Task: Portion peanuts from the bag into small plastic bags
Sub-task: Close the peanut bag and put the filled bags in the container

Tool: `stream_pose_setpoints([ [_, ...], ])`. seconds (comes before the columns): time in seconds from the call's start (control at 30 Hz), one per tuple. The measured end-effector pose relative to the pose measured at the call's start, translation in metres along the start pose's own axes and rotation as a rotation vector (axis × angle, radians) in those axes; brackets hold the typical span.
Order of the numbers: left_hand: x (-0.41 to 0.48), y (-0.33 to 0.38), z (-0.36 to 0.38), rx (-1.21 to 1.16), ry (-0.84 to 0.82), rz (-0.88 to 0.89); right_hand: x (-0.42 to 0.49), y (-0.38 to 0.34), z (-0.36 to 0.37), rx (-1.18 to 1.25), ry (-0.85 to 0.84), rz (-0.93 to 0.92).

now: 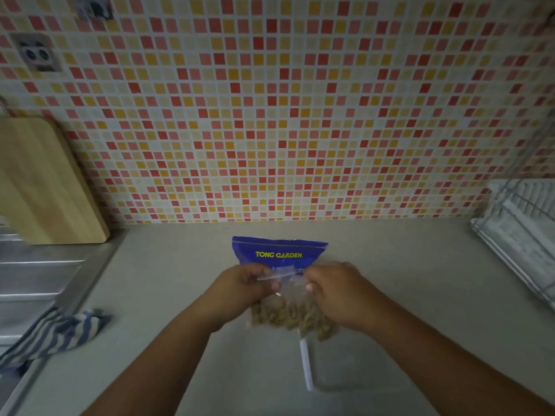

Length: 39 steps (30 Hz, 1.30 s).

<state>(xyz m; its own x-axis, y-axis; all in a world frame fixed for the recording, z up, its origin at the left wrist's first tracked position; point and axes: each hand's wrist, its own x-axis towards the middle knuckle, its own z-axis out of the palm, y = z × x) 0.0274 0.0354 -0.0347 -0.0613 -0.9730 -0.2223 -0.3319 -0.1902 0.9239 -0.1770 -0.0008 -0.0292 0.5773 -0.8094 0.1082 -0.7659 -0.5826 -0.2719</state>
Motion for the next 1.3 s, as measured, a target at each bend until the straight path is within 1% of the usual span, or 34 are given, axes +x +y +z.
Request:
stream_pose_setpoints([
  [0.07, 0.005, 0.009, 0.03, -0.015, -0.048, 0.0, -0.016, 0.021, -0.014, 0.027, -0.089, 0.089],
  [0.2, 0.019, 0.0, 0.087, -0.057, -0.151, -0.115, -0.047, 0.061, -0.008, 0.03, -0.246, 0.209],
  [0.27, 0.023, -0.012, 0.107, -0.052, -0.162, -0.182, -0.059, 0.075, 0.005, 0.057, -0.282, 0.24],
  [0.33, 0.025, -0.023, 0.121, 0.005, -0.145, -0.239, -0.067, 0.084, 0.02, 0.085, -0.288, 0.261],
  [0.43, 0.029, -0.029, 0.132, 0.114, -0.154, -0.255, -0.074, 0.093, 0.041, 0.116, -0.252, 0.284],
  [0.5, 0.033, -0.027, 0.138, 0.259, -0.158, -0.225, -0.075, 0.096, 0.053, 0.114, -0.228, 0.285],
  [0.57, 0.037, -0.024, 0.143, 0.488, -0.147, -0.178, -0.075, 0.097, 0.062, 0.097, -0.208, 0.28],
  [0.6, 0.037, -0.022, 0.146, 0.566, -0.142, -0.162, -0.075, 0.097, 0.064, 0.075, -0.196, 0.276],
  [0.73, 0.033, -0.026, 0.159, 0.744, -0.147, -0.164, -0.078, 0.095, 0.071, -0.061, -0.168, 0.225],
  [0.83, 0.029, -0.034, 0.167, 0.929, -0.184, -0.046, -0.084, 0.094, 0.075, -0.132, -0.135, 0.187],
  [0.9, 0.026, -0.041, 0.167, 0.925, -0.144, -0.005, -0.087, 0.094, 0.077, -0.098, -0.084, 0.17],
  [0.93, 0.023, -0.044, 0.166, 0.931, -0.095, 0.046, -0.09, 0.092, 0.076, -0.091, -0.053, 0.17],
  [1.0, 0.017, -0.053, 0.162, 0.99, 0.048, 0.249, -0.097, 0.089, 0.076, -0.093, 0.063, 0.172],
  [1.03, 0.014, -0.06, 0.16, 0.979, 0.078, 0.322, -0.101, 0.087, 0.078, -0.078, 0.125, 0.154],
  [1.1, 0.006, -0.073, 0.16, 0.987, 0.081, 0.409, -0.11, 0.085, 0.085, -0.037, 0.164, 0.09],
  [1.17, 0.0, -0.086, 0.16, 1.037, 0.039, 0.426, -0.118, 0.087, 0.094, -0.025, 0.129, 0.041],
  [1.3, -0.002, -0.098, 0.16, 1.088, -0.027, 0.359, -0.124, 0.09, 0.11, -0.088, 0.001, 0.101],
])
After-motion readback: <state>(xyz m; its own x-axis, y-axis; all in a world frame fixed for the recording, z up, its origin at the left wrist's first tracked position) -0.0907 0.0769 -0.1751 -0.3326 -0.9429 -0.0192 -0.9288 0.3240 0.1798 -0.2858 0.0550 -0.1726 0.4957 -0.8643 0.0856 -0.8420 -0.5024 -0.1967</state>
